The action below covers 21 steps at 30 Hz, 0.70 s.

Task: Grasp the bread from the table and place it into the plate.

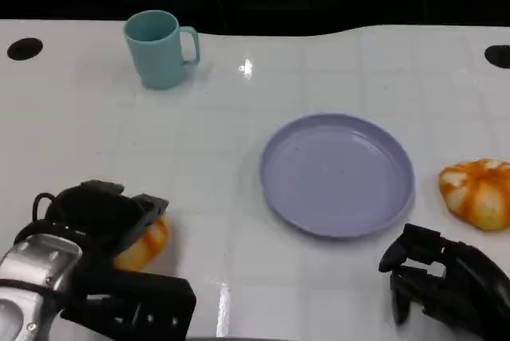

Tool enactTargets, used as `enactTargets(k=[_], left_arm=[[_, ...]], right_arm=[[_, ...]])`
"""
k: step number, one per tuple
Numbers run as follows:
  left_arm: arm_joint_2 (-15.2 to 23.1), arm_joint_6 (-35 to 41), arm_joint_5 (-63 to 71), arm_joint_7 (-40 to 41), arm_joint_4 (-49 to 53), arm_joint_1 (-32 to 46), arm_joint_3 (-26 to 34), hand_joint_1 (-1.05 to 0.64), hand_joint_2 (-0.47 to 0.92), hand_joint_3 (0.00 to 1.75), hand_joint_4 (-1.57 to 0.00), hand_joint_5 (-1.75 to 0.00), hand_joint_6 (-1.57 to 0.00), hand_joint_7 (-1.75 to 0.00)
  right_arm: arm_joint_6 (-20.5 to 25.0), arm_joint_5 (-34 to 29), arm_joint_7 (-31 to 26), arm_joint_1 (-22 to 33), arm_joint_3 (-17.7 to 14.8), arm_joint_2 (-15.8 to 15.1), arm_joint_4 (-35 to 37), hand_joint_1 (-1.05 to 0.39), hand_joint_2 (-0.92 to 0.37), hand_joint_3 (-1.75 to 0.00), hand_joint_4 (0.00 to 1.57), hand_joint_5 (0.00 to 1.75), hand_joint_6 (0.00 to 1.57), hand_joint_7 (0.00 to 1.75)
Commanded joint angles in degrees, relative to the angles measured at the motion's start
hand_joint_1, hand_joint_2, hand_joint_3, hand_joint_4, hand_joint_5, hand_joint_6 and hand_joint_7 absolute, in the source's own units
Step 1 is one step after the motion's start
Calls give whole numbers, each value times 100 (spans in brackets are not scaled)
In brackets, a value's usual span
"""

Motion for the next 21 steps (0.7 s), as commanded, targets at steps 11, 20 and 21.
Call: enactTargets(k=[11,20,21], left_arm=[[90,-242,-527,946,1133,-334,-218,-32,85,5,-29,-5,-35,-3],[65,-1495,-1103,3000,2369,-463,-138,-22,67,101,-67,-138,-104,-8],[54,-1599,-1120,3168,2529,-507,-154,-23,65,109,-70,-145,-110,-10]], right_arm=[[66,-44,10,67,-10,-108,46,-51,-92,-25,65,175,68,134],[91,-38,4,48,-17,-105,62,-52,-92,-25,65,175,69,134],[108,-26,22,41,-19,-105,66,-52,-92,-25,66,175,69,134]])
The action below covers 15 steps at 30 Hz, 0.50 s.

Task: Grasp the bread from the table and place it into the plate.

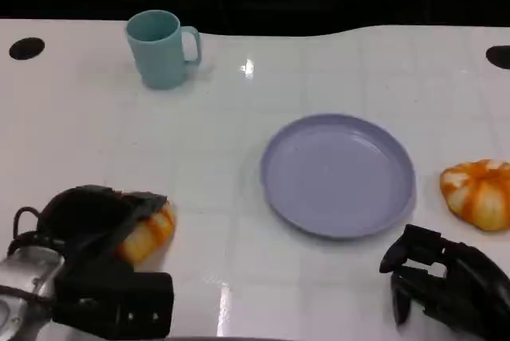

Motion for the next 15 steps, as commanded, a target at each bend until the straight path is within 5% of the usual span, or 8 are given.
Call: enactTargets(k=[1,2,5,15], left_arm=[[58,-401,-77,738,658,-176,-48,-24,62,122,-69,-159,-109,-35],[55,-462,-88,827,754,-207,-62,-25,60,130,-68,-168,-87,-92],[26,-596,-130,1067,987,-281,-92,-24,59,136,-68,-174,-57,-162],[15,-864,-274,1471,1401,-456,-189,-22,51,143,-66,-175,-48,-175]], right_arm=[[123,-20,15,30,-12,-101,66,-52,-92,-25,66,175,69,134],[131,-14,24,27,-13,-102,68,-52,-92,-24,66,175,69,134],[160,-10,9,30,-17,-103,54,-52,-92,-24,65,175,69,133],[11,-49,-6,-21,-26,-94,155,-53,-92,-24,66,175,68,135]])
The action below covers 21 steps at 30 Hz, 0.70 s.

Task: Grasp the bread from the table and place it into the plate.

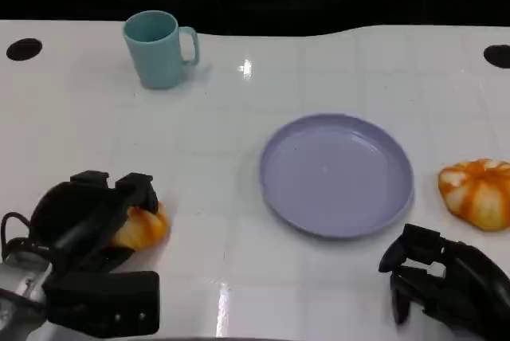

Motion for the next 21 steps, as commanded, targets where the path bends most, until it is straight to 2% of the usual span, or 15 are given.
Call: enactTargets(k=[1,10,13,14,15,17,19,21], left_arm=[[77,-76,-52,177,88,-9,-37,-22,50,144,-66,-175,-48,-175],[65,-226,-252,275,-245,-43,58,-21,49,146,-67,-175,-49,-175],[66,-187,-264,207,-453,-68,73,-22,61,118,-63,-175,-45,-175],[73,-161,-268,155,-516,-74,74,-24,68,103,-62,-175,-43,-175],[78,-142,-272,122,-561,-74,75,-24,71,97,-61,-175,-42,-175],[67,-236,-296,199,-574,-129,83,-25,73,92,-61,-175,-42,-175],[27,-372,-352,281,-534,-243,101,-21,68,87,-62,-175,-44,-175],[-17,-434,-389,274,-468,-356,108,-21,70,89,-66,-175,-48,-175]], right_arm=[[5,-26,16,-8,-34,-92,156,-52,-92,-24,66,175,68,135],[-69,-57,-30,-37,-27,-85,232,-52,-92,-24,66,175,70,134],[-42,-55,-38,-39,-21,-88,228,-53,-92,-25,66,175,70,134],[-28,-49,-40,-38,-22,-86,224,-52,-92,-24,66,175,70,133],[-20,-44,-39,-39,-24,-85,224,-52,-92,-24,66,175,70,133],[-22,-47,-40,-43,-21,-84,232,-52,-92,-24,66,175,70,133],[-18,-52,-41,-45,-17,-84,237,-53,-92,-24,66,175,70,133],[4,-44,-32,-42,-16,-84,230,-53,-92,-24,66,175,70,132]])
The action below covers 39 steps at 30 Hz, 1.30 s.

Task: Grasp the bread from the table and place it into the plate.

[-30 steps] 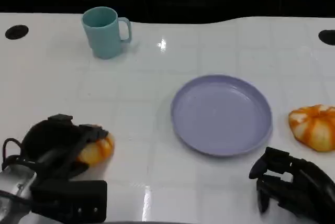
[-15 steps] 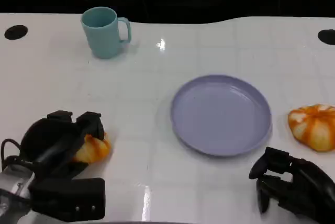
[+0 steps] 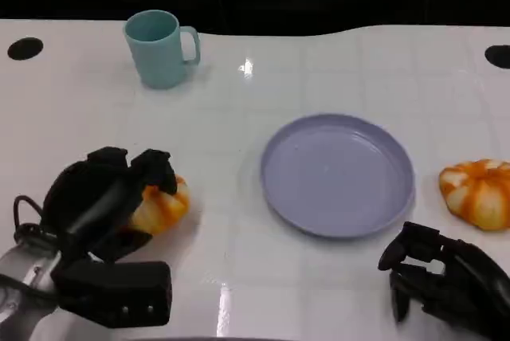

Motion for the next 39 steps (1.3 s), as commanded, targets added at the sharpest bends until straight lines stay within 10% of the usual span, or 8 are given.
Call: enactTargets(k=[1,17,30,39], left_arm=[[-27,-162,-149,87,83,-289,113,-21,70,89,-67,-175,-49,-175],[-567,214,-191,-685,-61,-1141,-74,-24,85,42,-72,-175,-57,-164],[-1145,241,-189,-876,149,-1693,-311,-24,91,39,-76,-175,-54,-174],[-1624,365,-9,-731,613,-2227,-629,-27,92,28,-77,-175,-67,-144]], right_arm=[[105,-51,-36,60,-11,-86,65,-53,-92,-24,66,175,70,132],[15,23,114,71,-58,-126,131,-52,-92,-24,65,175,69,133],[-119,74,251,-24,-149,-160,411,-51,-92,-25,67,174,69,133],[-95,43,232,12,-160,-145,311,-50,-92,-26,67,174,69,134]])
